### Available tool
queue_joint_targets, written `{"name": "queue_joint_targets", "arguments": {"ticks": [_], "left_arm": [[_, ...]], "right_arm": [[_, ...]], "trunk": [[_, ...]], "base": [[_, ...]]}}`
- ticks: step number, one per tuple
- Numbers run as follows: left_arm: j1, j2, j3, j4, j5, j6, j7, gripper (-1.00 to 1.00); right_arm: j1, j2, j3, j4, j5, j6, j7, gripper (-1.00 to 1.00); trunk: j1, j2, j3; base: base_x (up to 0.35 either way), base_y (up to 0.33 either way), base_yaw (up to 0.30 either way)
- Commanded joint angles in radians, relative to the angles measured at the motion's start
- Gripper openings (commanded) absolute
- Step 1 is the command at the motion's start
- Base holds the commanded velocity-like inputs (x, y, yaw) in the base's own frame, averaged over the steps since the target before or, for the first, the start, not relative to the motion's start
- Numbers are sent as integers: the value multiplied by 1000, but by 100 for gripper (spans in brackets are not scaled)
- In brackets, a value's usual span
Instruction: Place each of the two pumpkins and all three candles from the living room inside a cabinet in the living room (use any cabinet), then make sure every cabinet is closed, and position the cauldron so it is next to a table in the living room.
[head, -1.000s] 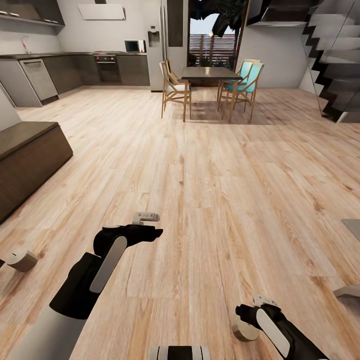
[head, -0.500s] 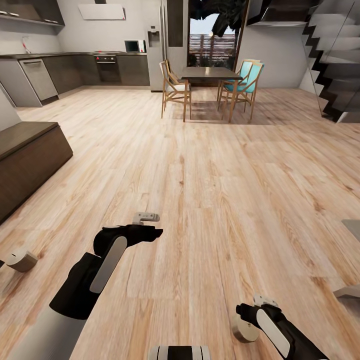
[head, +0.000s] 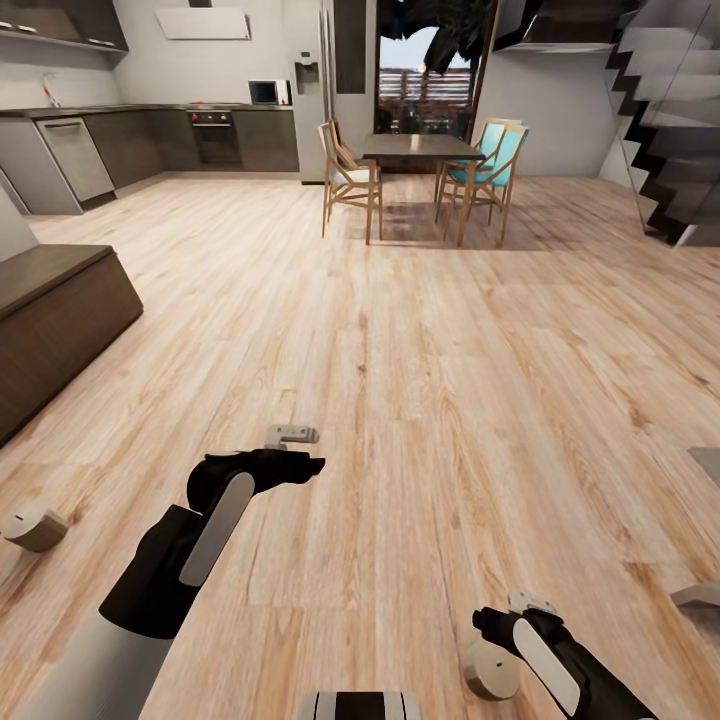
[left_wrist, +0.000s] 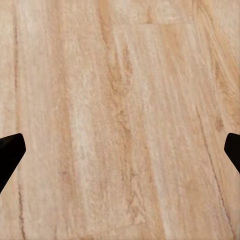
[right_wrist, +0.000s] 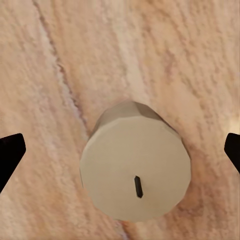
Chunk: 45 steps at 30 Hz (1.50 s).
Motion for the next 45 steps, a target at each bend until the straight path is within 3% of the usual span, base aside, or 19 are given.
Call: {"name": "queue_joint_targets", "arguments": {"ticks": [1, 5, 13, 18, 23, 33, 45], "left_arm": [[-1, 1, -2, -1, 10, 2, 11, 100], [-1, 1, -2, -3, 9, 2, 10, 100], [-1, 1, -3, -3, 10, 1, 8, 100], [-1, 1, -3, -3, 10, 0, 8, 100], [-1, 1, -3, -3, 10, -2, 6, 100], [0, 1, -2, -5, 10, 1, 6, 100], [34, 9, 0, -97, 21, 52, -9, 100]], "right_arm": [[-1, -2, 5, -2, -10, 1, -10, 100], [-1, -4, 3, 0, -10, -1, -10, 100], [-1, -8, 1, 1, -10, -2, -10, 100], [-1, -9, 0, 14, -11, -5, -10, 100], [-4, -11, 0, 21, -9, -62, -10, 100], [-7, -6, 4, 23, -8, -80, -10, 100], [-7, -3, 6, 23, -8, -81, -10, 100]], "trunk": [[0, 0, -1], [0, 0, -1], [3, -2, -32], [3, -2, -32], [5, -3, -43], [5, -3, -43], [5, -3, -43]], "base": [[23, -12, 0], [10, -5, 0], [1, 0, 0], [0, 0, 0], [0, 0, 0], [0, 0, 0], [0, 0, 0]]}}
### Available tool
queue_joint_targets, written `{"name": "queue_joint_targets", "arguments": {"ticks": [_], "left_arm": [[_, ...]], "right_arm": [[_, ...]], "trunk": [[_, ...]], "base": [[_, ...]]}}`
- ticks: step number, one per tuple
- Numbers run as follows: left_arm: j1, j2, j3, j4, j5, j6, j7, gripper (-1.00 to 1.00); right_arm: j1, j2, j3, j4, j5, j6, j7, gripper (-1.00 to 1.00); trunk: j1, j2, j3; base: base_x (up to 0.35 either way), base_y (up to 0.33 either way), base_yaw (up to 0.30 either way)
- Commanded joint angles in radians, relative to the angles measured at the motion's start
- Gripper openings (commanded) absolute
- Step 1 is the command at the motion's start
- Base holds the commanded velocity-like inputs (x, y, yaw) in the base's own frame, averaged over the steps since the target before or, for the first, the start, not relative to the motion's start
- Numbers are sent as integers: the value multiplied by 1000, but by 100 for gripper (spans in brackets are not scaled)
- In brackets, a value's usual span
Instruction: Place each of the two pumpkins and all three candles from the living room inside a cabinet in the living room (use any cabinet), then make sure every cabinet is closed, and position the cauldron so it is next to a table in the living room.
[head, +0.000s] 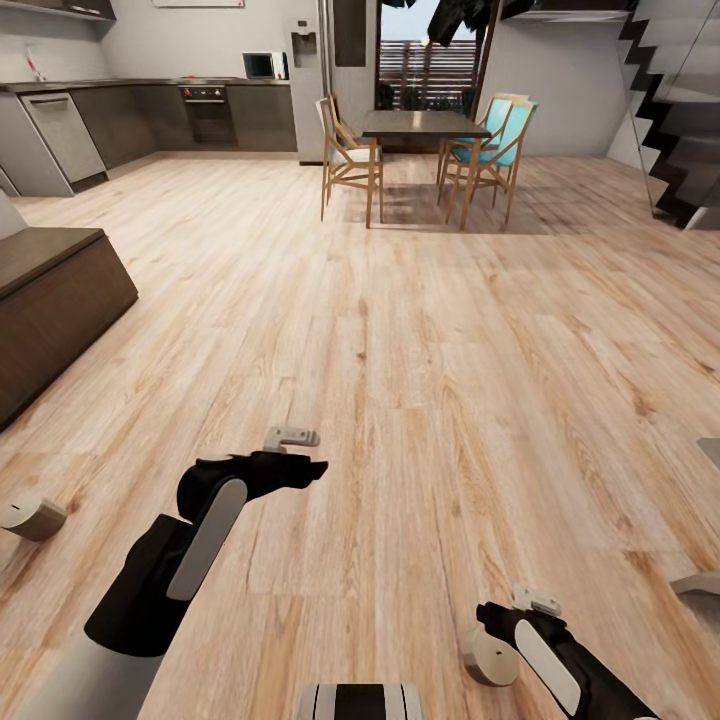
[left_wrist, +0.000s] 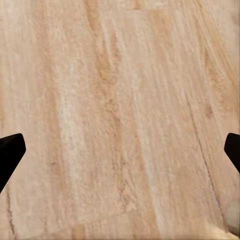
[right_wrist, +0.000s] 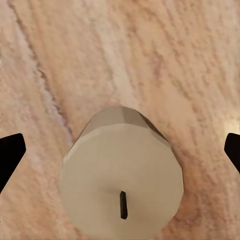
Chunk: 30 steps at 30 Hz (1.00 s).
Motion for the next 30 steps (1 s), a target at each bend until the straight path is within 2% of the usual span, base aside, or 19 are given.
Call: {"name": "queue_joint_targets", "arguments": {"ticks": [1, 5, 10, 13, 18, 21, 25, 30], "left_arm": [[0, 1, -2, -2, 10, 2, 7, 100], [1, 2, -3, -4, 11, 2, -14, 100], [1, 2, -4, -5, 12, 2, -32, 100], [1, 1, -5, -5, 13, 2, -34, 100], [1, 0, -5, -4, 13, 2, -34, 100], [1, 0, -5, -4, 13, 2, -35, 100], [1, 0, -5, -4, 13, 2, -35, 100], [1, 0, -5, -4, 13, 2, -41, 100]], "right_arm": [[-1, -1, 6, -2, -8, 2, -9, 100], [-1, -1, 6, -1, -8, 2, -9, 100], [0, -2, 6, -1, -8, 2, -9, 100], [0, -4, 6, -1, -8, 2, -9, 100], [0, -3, 6, 0, -8, 2, -9, 100], [0, -2, 6, 4, -8, 2, -9, 100], [-1, -1, 7, 13, -8, 2, -9, 100], [-1, 0, 7, 14, -8, 2, -9, 100]], "trunk": [[0, 0, -1], [2, -1, -16], [2, -1, -16], [3, -2, -28], [3, -2, -28], [4, -3, -39], [4, -3, -39], [7, -4, -59]], "base": [[0, 0, 0], [0, 0, 0], [0, 0, 0], [0, 0, 0], [0, 0, 0], [0, 0, 0], [0, 0, 0], [0, 0, 0]]}}
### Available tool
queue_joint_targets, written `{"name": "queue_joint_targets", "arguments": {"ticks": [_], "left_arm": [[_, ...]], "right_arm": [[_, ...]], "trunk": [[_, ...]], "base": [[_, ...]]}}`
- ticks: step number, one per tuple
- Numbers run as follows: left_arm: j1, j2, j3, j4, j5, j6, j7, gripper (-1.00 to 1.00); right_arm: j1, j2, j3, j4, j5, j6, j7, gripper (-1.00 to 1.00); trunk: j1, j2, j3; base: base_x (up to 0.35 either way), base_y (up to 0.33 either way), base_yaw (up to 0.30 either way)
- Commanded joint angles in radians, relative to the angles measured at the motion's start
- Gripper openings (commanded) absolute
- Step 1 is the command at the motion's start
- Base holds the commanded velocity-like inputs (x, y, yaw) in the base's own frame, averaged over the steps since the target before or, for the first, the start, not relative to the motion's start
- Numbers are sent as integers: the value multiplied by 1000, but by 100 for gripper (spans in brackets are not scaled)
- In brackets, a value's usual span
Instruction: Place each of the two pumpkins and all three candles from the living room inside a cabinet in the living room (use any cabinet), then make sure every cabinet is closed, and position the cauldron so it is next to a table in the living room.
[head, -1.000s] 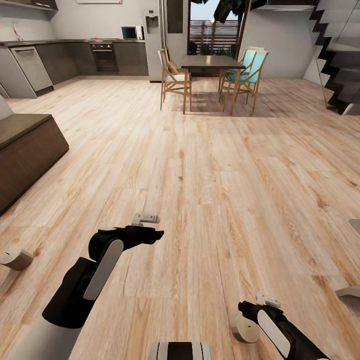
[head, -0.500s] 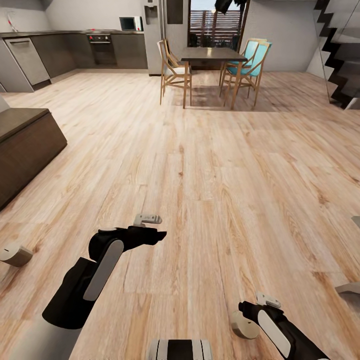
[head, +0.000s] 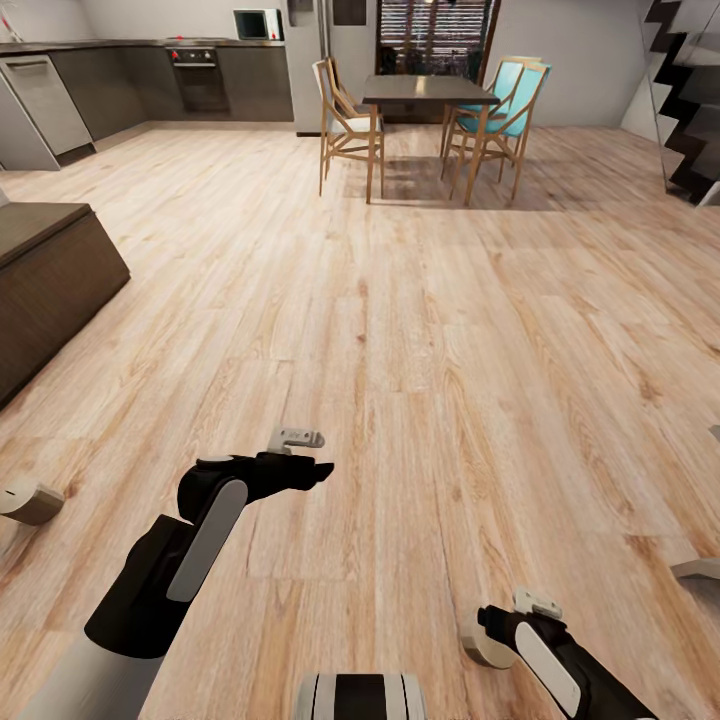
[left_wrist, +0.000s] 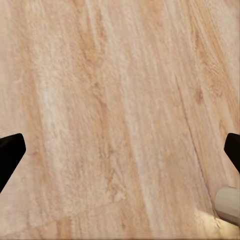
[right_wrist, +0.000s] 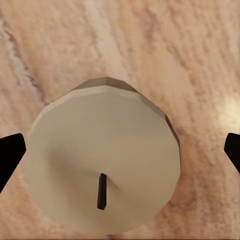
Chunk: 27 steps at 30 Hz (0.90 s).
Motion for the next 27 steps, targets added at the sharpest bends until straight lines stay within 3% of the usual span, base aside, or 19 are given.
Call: {"name": "queue_joint_targets", "arguments": {"ticks": [1, 19, 27], "left_arm": [[-1, 1, -1, -1, 10, 2, 6, 100], [-1, 1, -2, -1, 10, 2, -3, 100], [-1, 1, -2, -1, 10, 2, -3, 100]], "right_arm": [[-1, -1, 6, -2, -8, 2, -9, 100], [-2, 0, 10, -1, -8, 2, -8, 100], [-2, 1, 11, -1, 12, 4, -5, 100]], "trunk": [[0, 0, -1], [0, 0, -1], [0, 0, -1]], "base": [[0, 0, 0], [0, 0, 0], [0, 0, 0]]}}
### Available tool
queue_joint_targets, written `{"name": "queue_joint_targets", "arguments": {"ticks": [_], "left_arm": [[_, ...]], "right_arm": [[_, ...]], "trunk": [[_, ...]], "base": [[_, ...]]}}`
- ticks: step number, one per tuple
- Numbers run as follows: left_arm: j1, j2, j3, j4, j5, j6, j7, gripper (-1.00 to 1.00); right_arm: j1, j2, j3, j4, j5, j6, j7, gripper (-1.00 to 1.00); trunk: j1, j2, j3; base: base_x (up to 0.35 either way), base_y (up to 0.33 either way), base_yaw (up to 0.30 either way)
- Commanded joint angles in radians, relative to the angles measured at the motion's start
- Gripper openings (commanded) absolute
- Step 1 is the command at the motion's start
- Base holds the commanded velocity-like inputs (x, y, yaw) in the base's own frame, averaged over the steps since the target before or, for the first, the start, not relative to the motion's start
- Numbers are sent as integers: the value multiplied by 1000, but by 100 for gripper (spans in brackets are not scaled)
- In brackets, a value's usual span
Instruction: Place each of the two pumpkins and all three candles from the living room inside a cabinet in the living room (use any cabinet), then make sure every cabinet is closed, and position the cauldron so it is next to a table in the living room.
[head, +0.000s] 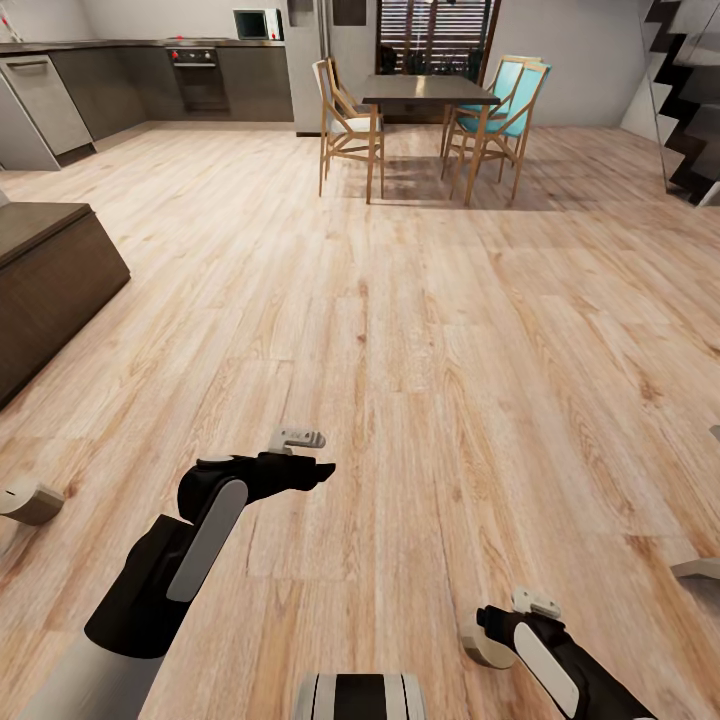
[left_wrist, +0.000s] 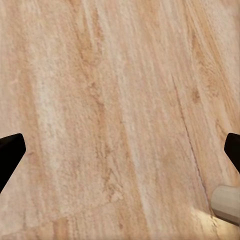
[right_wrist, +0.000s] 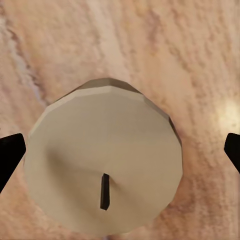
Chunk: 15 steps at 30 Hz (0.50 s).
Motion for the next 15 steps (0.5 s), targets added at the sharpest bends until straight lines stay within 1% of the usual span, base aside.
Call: {"name": "queue_joint_targets", "arguments": {"ticks": [1, 4, 10, 15], "left_arm": [[-1, 1, -2, -1, 10, 2, 10, 100], [-1, 1, -2, -1, 10, 2, 10, 100], [-1, 1, -2, -1, 10, 2, 10, 100], [-1, 1, -2, -1, 10, 2, 10, 100]], "right_arm": [[-1, -2, 6, -2, -8, 2, -9, 100], [-1, -1, 6, -2, -7, 4, -4, 100], [-1, -2, 6, -2, -4, 9, 40, 100], [-3, -2, 6, -2, -4, 10, 50, 100]], "trunk": [[0, 0, -1], [0, 0, -1], [0, 0, -1], [0, 0, -1]], "base": [[0, 0, 0], [0, 0, 0], [0, 0, 0], [0, 0, 0]]}}
